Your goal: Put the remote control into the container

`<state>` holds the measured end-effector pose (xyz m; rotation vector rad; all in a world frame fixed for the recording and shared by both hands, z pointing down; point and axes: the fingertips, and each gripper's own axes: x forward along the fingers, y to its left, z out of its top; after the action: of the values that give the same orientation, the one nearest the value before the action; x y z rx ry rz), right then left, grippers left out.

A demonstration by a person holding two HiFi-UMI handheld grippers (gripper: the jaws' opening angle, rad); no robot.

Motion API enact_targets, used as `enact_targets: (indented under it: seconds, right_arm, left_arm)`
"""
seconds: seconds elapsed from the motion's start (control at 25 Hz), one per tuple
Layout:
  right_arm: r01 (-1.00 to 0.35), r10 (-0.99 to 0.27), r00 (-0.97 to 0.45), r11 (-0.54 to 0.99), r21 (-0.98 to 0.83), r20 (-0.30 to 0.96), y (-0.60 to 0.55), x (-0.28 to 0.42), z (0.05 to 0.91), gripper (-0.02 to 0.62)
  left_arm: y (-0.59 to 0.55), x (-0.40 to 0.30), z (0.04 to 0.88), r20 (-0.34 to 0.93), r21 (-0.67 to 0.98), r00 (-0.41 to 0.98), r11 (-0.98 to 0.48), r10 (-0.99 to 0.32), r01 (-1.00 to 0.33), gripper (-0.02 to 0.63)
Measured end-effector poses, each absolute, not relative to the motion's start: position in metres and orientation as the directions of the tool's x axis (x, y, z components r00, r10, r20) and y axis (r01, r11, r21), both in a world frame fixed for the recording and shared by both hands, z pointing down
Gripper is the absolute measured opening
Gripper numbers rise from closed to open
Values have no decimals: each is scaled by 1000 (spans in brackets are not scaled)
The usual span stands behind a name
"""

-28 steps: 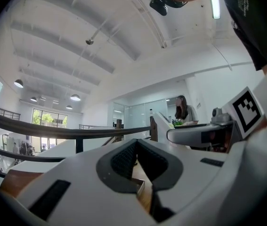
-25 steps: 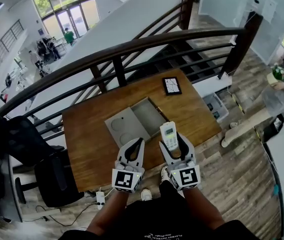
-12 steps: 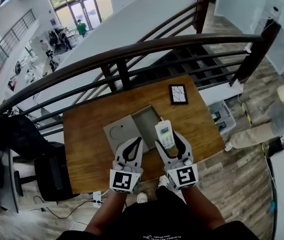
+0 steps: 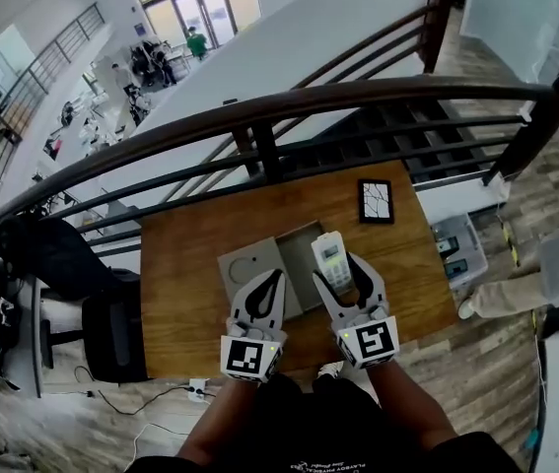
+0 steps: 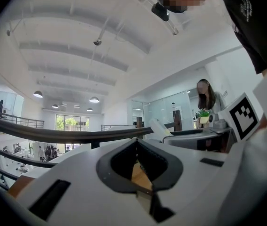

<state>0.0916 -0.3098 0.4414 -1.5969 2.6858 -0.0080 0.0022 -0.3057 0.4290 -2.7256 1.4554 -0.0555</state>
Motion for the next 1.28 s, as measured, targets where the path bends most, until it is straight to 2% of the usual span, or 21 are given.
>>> enact_targets:
  seconds: [0.44, 0.68, 1.28]
  right_arm:
    - [-861, -862, -506, 505, -68, 9, -358, 65, 452, 265]
    - [-865, -861, -501, 496, -75, 86, -374, 48, 479, 265]
    - [-873, -822, -476, 485, -52, 313, -396, 38, 584, 265]
  left_arm:
    - [-351, -37, 443, 29, -53, 508, -508, -861, -859, 8]
    - [-369, -61, 458, 61, 44, 490, -488, -870, -872, 8]
    - [-379, -83, 531, 188, 68, 472, -468, -861, -881, 8]
